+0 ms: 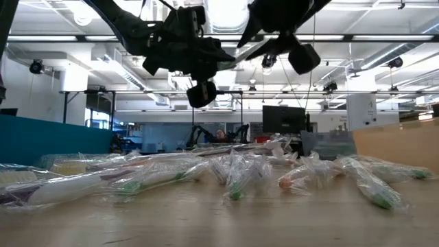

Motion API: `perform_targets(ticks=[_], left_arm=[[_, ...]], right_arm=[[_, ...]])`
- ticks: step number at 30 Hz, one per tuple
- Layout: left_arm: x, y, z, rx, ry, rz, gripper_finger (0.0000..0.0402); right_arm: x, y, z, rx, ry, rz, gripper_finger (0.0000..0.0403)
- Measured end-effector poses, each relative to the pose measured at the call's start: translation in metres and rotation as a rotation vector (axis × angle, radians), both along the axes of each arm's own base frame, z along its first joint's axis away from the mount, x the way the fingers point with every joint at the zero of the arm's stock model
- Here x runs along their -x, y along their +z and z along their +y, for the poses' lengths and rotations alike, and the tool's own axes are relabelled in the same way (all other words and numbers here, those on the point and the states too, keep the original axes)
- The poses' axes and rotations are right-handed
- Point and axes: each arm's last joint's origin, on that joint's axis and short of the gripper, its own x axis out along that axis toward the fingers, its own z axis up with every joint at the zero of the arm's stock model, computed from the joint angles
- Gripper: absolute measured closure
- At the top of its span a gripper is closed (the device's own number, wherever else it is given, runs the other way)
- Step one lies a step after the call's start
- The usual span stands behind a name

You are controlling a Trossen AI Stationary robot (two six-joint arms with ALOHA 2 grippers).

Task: Pick & Place Toothbrushes
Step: Put the green toothbrush into the black bin

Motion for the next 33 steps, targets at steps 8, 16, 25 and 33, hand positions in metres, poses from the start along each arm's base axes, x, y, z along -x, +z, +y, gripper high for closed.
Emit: perform_targets(ticks=[8,16,25,33], left_arm=[[0.001,0.001,0.007,-0.043,0.053,-0.02,0.0375],[0.001,0.0,0.013,-0.098,0.126,-0.025,0.0376],[0.001,0.001,0.015,-0.172,0.159,-0.051,0.0376],[-0.001,0.003,0.019,-0.302,0.241,-0.099,0.0375]], right_arm=[[0.032,0.019,0.007,-0.145,-0.094,-0.118,0.0274],[0.069,0.032,0.006,-0.428,-0.278,-0.333,0.0303],[0.112,0.04,-0.005,-0.813,-0.59,-0.576,0.0337],[0.133,0.033,-0.009,-1.071,-0.795,-0.622,0.0351]])
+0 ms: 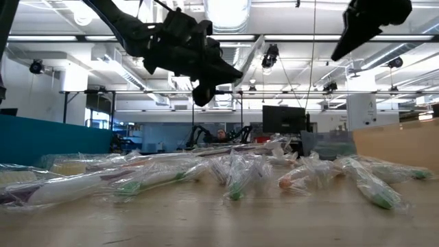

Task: Pick & Place Toothbrushes
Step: Put the green toothbrush into the black bin

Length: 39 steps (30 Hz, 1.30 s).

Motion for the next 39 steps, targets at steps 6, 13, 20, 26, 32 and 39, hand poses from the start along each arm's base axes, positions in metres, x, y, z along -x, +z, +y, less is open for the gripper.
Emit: perform_targets(ticks=[6,13,20,26,32,39], left_arm=[[-0.001,0.003,0.002,-0.116,0.02,-0.052,0.0375],[-0.002,0.007,0.004,-0.263,0.06,-0.096,0.0376],[-0.003,0.011,0.005,-0.359,0.067,-0.152,0.0372],[-0.005,0.016,0.004,-0.423,0.06,-0.206,0.0376],[-0.005,0.017,0.002,-0.476,0.048,-0.232,0.0375],[-0.006,0.021,0.0,-0.548,0.032,-0.275,0.0374]], right_arm=[[0.013,-0.02,-0.005,-0.084,-0.112,-0.048,0.0338],[0.017,-0.044,-0.006,-0.167,-0.118,-0.204,0.0306],[0.012,-0.061,-0.009,-0.203,-0.059,-0.374,0.028],[0.001,-0.065,-0.019,-0.154,-0.014,-0.483,0.0261],[-0.01,-0.057,-0.034,-0.082,0.001,-0.581,0.0246],[-0.021,-0.038,-0.051,-0.044,0.088,-0.69,0.0232]])
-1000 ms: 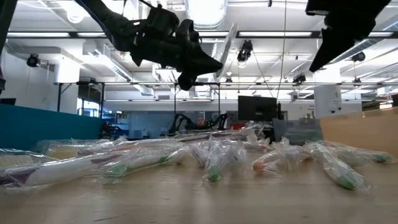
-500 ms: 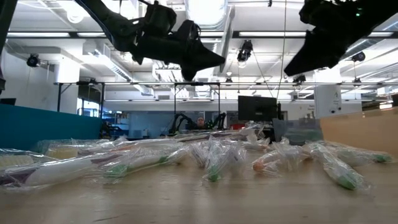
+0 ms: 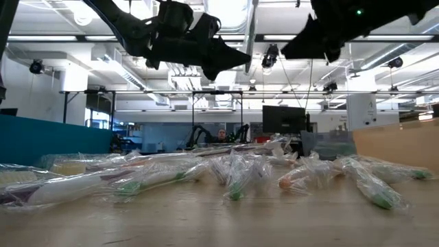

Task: Pick & Place Toothbrushes
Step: Put the green toothbrush into the black bin

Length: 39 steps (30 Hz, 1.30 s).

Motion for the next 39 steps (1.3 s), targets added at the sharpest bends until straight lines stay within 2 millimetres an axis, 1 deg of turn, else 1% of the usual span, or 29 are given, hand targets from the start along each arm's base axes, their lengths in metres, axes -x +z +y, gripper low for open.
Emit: perform_targets(ticks=[4,8,13,18,23,28,34,39], left_arm=[[0.0,0.0,0.0,-0.023,-0.007,-0.002,0.0376],[0.0,0.001,0.0,-0.042,-0.008,-0.012,0.0376],[0.0,0.004,0.0,-0.054,-0.008,-0.042,0.0374],[-0.002,0.01,0.0,-0.066,-0.009,-0.067,0.0376],[-0.005,0.018,-0.001,-0.099,-0.014,-0.094,0.0375],[-0.007,0.025,0.0,-0.113,-0.014,-0.114,0.0375],[-0.007,0.025,0.0,-0.109,-0.015,-0.102,0.0374],[-0.007,0.023,0.0,-0.104,-0.017,-0.089,0.0374]], right_arm=[[-0.003,0.009,-0.008,0.04,0.023,-0.065,0.0225],[-0.005,0.017,-0.015,0.077,0.005,-0.13,0.022],[-0.006,0.021,-0.024,0.082,0.032,-0.173,0.022],[-0.01,0.021,-0.03,0.089,0.058,-0.195,0.0234],[-0.022,0.02,-0.033,0.132,0.099,-0.188,0.025],[-0.034,0.028,-0.033,0.186,0.107,-0.178,0.0266],[-0.05,0.043,-0.034,0.25,0.111,-0.175,0.0284],[-0.056,0.047,-0.035,0.278,0.115,-0.15,0.0305]])
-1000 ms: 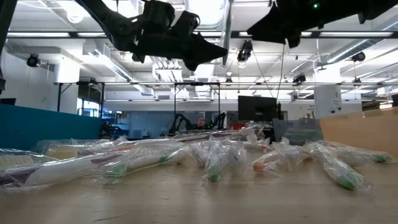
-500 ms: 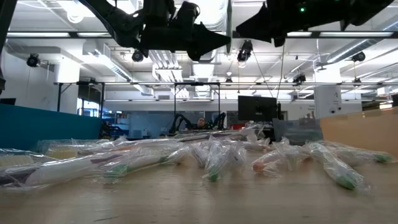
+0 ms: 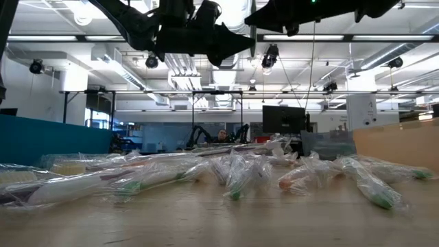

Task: Pick & Place Toothbrushes
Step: Put the green toothbrush into the black bin

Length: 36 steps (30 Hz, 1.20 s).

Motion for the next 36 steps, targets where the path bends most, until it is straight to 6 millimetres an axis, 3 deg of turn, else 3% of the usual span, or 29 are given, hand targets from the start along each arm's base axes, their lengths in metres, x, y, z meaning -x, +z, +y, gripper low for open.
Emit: perform_targets(ticks=[11,23,28,36], left_arm=[[0.0,-0.0004,-0.0002,-0.002,-0.003,0.004,0.0371],[-0.0004,-0.0001,-0.0013,-0.032,-0.005,-0.002,0.0345],[-0.0012,0.0,-0.0038,-0.066,-0.01,-0.007,0.0311],[-0.0013,0.0,-0.003,-0.069,0.021,-0.006,0.0215]], right_arm=[[0.0022,0.0019,0.0003,-0.014,-0.005,0.002,0.0382],[0.0026,0.0012,0.0002,-0.011,-0.006,0.012,0.0379],[0.0026,0.0006,0.0002,-0.008,-0.006,0.018,0.0379],[0.0026,0.0002,0.0002,-0.008,-0.006,0.021,0.0376]])
